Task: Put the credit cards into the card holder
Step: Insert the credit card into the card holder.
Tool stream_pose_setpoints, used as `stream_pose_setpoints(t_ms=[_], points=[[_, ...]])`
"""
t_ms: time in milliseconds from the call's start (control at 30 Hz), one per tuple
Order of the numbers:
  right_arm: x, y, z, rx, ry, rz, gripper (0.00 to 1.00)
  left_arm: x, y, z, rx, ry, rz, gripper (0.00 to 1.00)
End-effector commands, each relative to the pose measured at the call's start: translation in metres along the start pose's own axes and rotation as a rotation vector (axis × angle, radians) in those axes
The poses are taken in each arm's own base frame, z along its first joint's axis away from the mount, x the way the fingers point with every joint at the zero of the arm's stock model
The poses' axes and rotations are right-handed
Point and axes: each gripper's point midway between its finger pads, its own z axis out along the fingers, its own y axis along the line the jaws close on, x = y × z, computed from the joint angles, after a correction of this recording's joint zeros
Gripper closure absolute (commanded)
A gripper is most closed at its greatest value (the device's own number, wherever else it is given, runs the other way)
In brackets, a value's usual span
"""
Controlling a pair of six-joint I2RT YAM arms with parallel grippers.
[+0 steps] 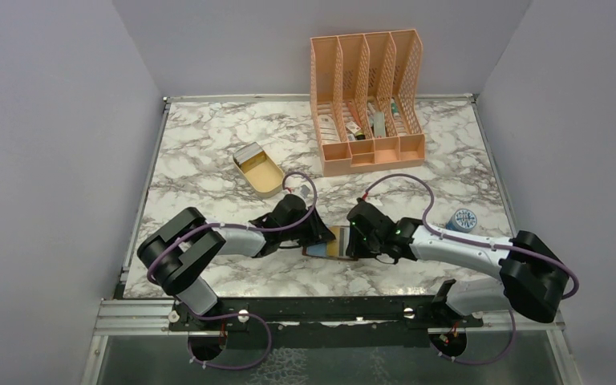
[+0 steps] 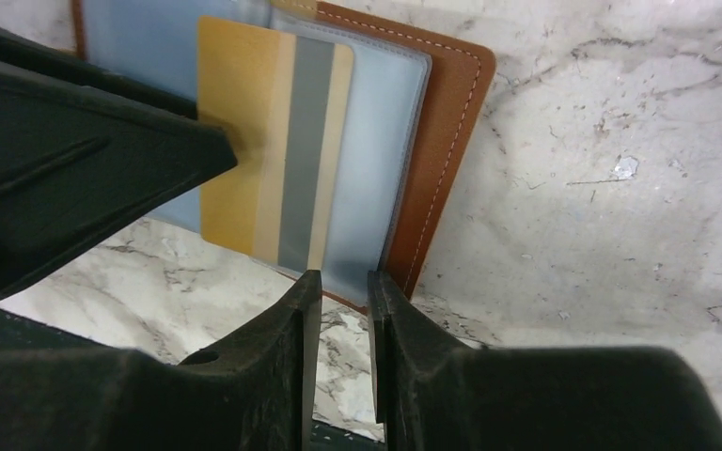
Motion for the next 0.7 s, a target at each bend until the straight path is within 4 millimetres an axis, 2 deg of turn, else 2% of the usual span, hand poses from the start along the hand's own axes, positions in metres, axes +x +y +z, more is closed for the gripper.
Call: stream_pose_setpoints(t_ms=[0, 133, 400, 667], points=[[-0.025, 0.005, -0.017, 0.009, -0.081, -0.029, 0.74, -0.007, 0.003, -0.003, -0.023, -0.045, 0.031, 0.66], [-0.031, 0.002, -0.016, 0.03, -0.098, -0.031, 0.74, -0.007, 0.002, -0.001, -0.025, -0.039, 0.032, 0.64], [-0.029, -0.008, -0.009, 0.07, -0.105, -0.02, 0.76, -0.007, 0.006, -0.003, -0.044, -0.045, 0.038, 0.61], [-0.019, -0.018, -0.001, 0.089, -0.093, -0.015, 0.79, -0.007, 0.007, -0.003, -0.058, -0.042, 0.045, 0.61]])
